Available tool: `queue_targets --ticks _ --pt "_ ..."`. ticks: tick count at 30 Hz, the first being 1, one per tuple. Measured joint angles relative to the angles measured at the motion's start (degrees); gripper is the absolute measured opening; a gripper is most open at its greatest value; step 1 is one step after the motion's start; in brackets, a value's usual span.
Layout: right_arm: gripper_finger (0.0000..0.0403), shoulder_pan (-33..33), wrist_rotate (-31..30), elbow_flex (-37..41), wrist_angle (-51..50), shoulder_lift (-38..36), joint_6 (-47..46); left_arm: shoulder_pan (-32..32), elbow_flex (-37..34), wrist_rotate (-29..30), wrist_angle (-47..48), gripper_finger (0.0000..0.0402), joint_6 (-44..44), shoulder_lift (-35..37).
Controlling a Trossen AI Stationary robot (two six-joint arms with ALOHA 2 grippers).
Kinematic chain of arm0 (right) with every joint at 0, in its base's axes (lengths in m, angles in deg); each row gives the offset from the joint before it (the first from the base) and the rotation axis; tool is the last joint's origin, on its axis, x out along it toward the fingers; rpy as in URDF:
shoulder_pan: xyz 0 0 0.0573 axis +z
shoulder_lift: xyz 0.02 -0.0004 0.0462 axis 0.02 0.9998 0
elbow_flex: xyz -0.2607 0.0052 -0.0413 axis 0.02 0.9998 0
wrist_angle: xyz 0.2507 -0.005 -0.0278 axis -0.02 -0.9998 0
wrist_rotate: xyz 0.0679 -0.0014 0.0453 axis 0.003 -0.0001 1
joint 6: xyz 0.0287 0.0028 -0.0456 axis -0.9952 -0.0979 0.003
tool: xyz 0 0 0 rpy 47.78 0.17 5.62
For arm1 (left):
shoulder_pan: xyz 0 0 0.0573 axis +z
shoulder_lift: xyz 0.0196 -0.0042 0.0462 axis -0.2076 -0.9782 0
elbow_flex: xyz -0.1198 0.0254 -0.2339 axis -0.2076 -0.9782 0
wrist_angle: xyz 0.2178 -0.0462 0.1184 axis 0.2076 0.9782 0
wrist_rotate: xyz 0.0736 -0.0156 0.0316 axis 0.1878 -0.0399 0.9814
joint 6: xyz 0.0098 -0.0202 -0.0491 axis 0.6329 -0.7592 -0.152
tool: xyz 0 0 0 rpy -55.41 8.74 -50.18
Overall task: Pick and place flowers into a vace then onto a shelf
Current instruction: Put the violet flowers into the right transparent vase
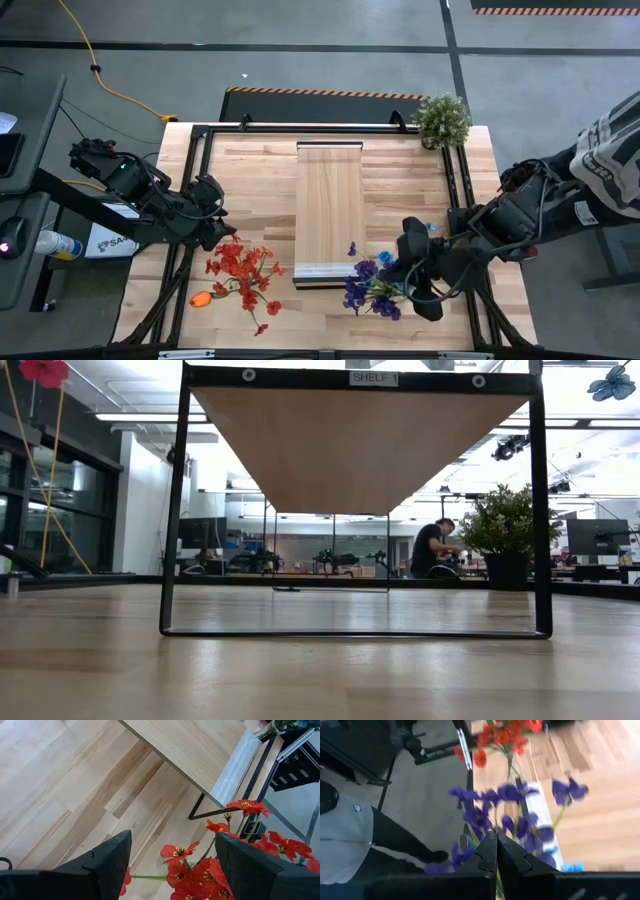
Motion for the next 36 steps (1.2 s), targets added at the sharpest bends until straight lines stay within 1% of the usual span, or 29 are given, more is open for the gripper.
queue_targets --ticks 3,8,15,18,22,27,31,36 --pt "0.0 -0.36 1.26 0.01 -1.35 0.32 -2.46 0.0 0.0 0.0 0.0 0.0321 0.08 0.0" --pt "0.0 -0.57 1.72 0.05 -0.99 0.82 -2.67 0.0 0.02 0.42 0.0 0.0319 0.08 0.0" --pt "0.0 -1.03 4.52 0.05 -1.06 2.46 -4.35 0.0 0.0 0.59 0.0 0.0321 0.06 0.0" --pt "0.0 -1.06 5.23 0.05 -1.73 2.74 -6.15 0.0 0.0 0.59 -0.25 0.0319 0.06 0.0" --pt "0.0 -1.03 5.34 0.05 -5.02 2.78 -10.33 0.0 0.02 0.57 -0.42 0.0321 0.04 0.0" --pt "0.0 -0.77 5.35 0.05 -5.95 3.11 -11.59 0.0 0.01 0.57 -0.43 0.032 0.04 0.0" --pt "0.0 -0.76 6.46 0.05 -6.33 3.58 -12.39 0.0 0.0 0.57 -0.44 0.032 0.02 0.0" --pt "0.0 0.09 7.66 0.07 -7.52 3.65 -16.15 0.0 0.01 0.57 -0.46 0.0321 0.04 0.0"
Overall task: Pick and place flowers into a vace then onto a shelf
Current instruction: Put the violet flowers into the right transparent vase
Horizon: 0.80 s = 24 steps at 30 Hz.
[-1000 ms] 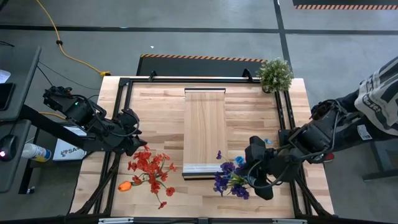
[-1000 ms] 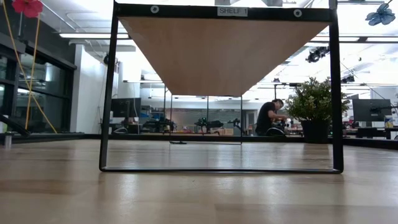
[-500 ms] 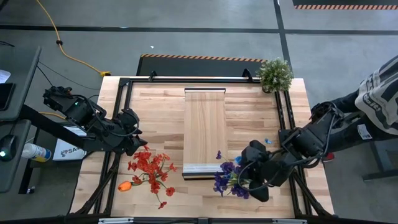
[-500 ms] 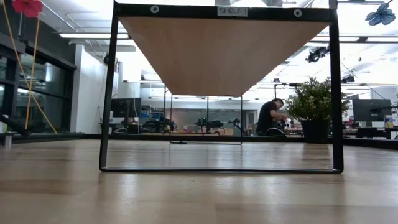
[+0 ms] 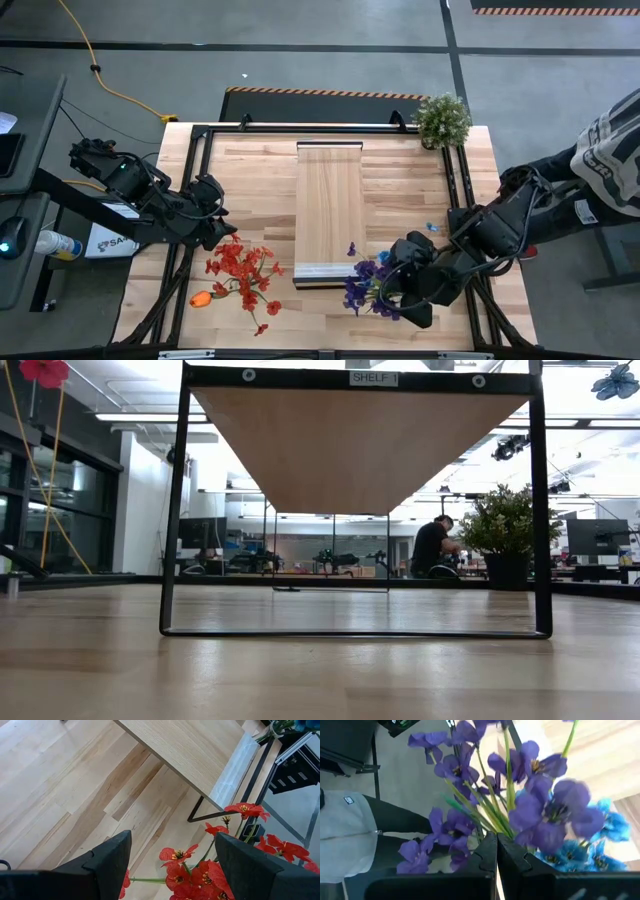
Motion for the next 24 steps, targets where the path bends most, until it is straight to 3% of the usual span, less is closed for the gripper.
queue_targets --ticks 14,24 --pt "0.0 2.81 -2.39 0.0 -1.05 0.0 -3.67 0.0 -0.01 0.87 -0.86 0.032 0.47 0.0" --pt "0.0 3.96 -3.55 0.0 -0.94 -0.05 -3.38 -0.02 -0.01 -4.71 -17.6 0.0319 18.56 0.0"
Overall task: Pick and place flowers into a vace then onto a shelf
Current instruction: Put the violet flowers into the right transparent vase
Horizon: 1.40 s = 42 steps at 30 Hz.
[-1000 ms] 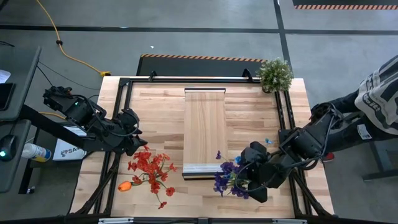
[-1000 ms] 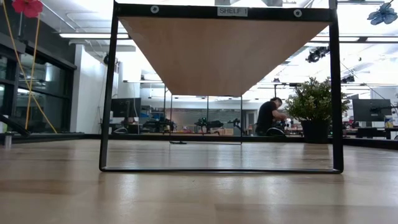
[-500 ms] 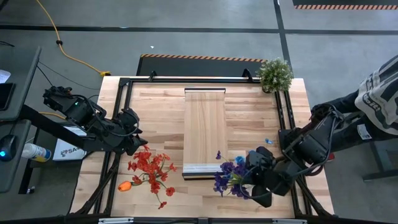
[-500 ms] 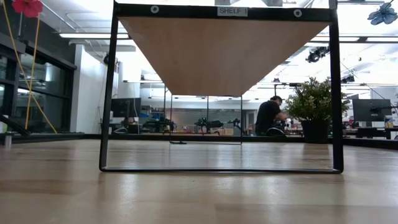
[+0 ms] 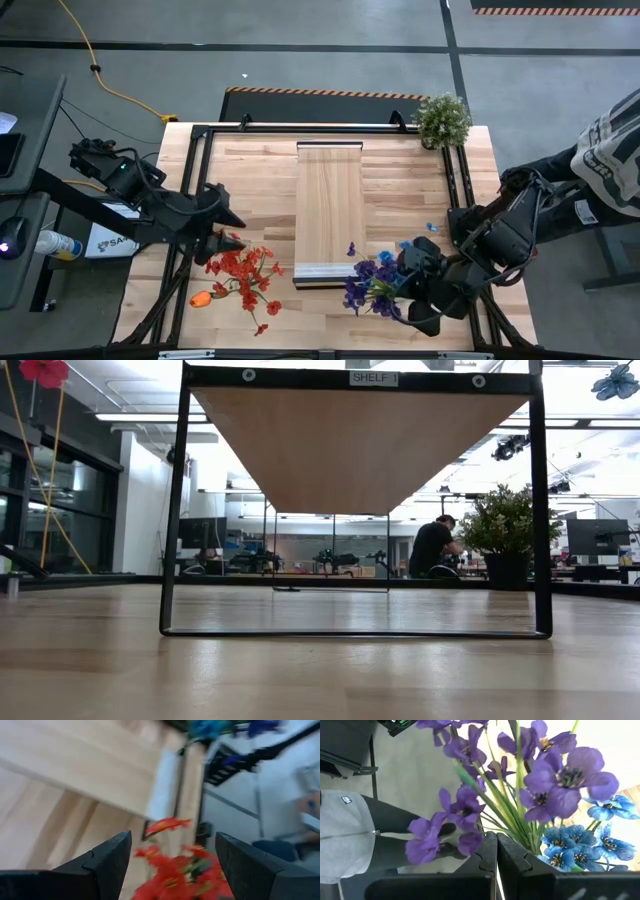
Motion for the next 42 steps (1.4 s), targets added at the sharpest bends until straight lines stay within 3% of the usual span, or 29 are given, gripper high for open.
queue_targets --ticks 5,10,15,20,26,38,42 --pt "0.0 2.5 -3.57 -0.3 -0.09 -0.39 -1.62 0.02 0.0 -3.3 -8.67 0.0321 6.31 0.01" --pt "0.0 6.18 -11.76 -3.5 0.14 -0.45 -1.47 0.02 0.0 -5.36 -17.48 0.0319 12.3 -1.36" --pt "0.0 9.88 -21.65 -6.9 2.16 -0.5 3.28 0.02 0.0 -6.94 -23.18 0.0321 16.61 -3.27" --pt "0.0 11.42 -27.18 -8.33 6.51 -0.5 10.66 0.02 0.0 -6.94 -29.27 0.0319 22.88 -6.95" --pt "0.0 11.42 -27.72 -8.36 12.05 -0.5 17.22 0.04 0.0 -6.96 -35.38 0.0321 28.76 -12.15" --pt "0.0 11.18 -28.01 -8.36 12.59 -0.5 17.62 0.06 0.0 -2.51 -38.43 0.0319 33.4 -19.33" --pt "0.0 11.17 -28.45 -8.36 13.55 -0.48 19.3 1.43 0.0 -3.73 -41.95 0.0321 35.03 -21.99"
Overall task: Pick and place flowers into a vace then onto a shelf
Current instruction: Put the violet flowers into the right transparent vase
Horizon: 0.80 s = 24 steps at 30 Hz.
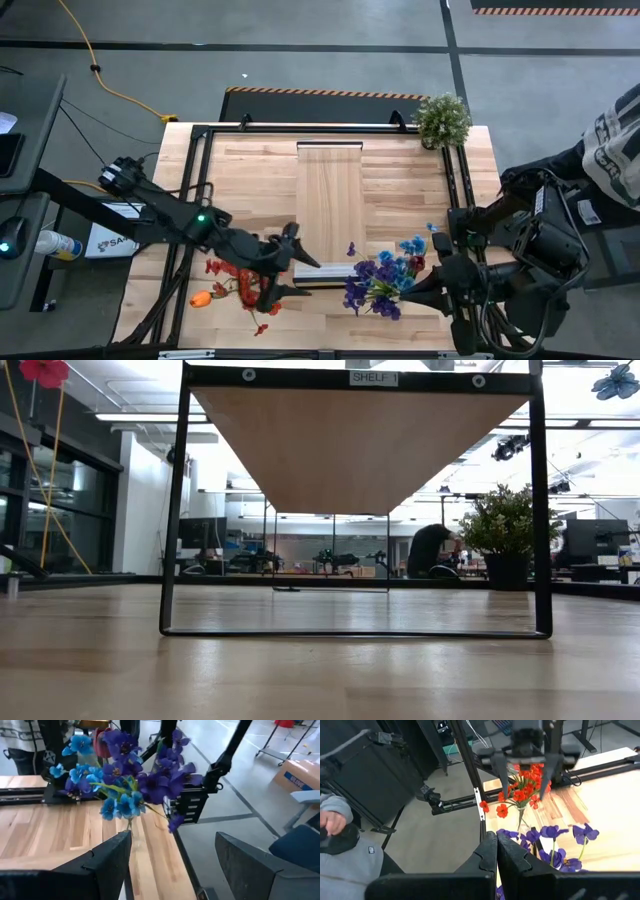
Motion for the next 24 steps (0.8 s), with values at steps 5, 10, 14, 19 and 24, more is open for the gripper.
queue_targets --ticks 5,10,14,19,24 --pt "0.0 0.0 -0.01 0.0 1.12 0.0 1.73 3.09 0.0 -3.19 0.19 0.0319 -1.21 -3.39" --pt "0.0 -0.01 -0.17 0.0 1.12 0.0 2.29 6.21 0.0 -8.46 0.45 0.0321 -2.98 -6.05" --pt "0.0 0.0 -0.17 0.0 1.12 0.0 2.6 7.83 0.0 -11.66 0.26 0.032 -3.01 -7.01" --pt "0.0 0.0 -0.19 0.0 1.19 0.0 3.73 8.58 0.0 -11.71 0.32 0.0321 -1.01 -7.26" --pt "0.0 0.0 -1.48 0.0 2.93 0.02 6.13 9.18 0.0 -11.72 -0.12 0.032 2.07 -7.26"
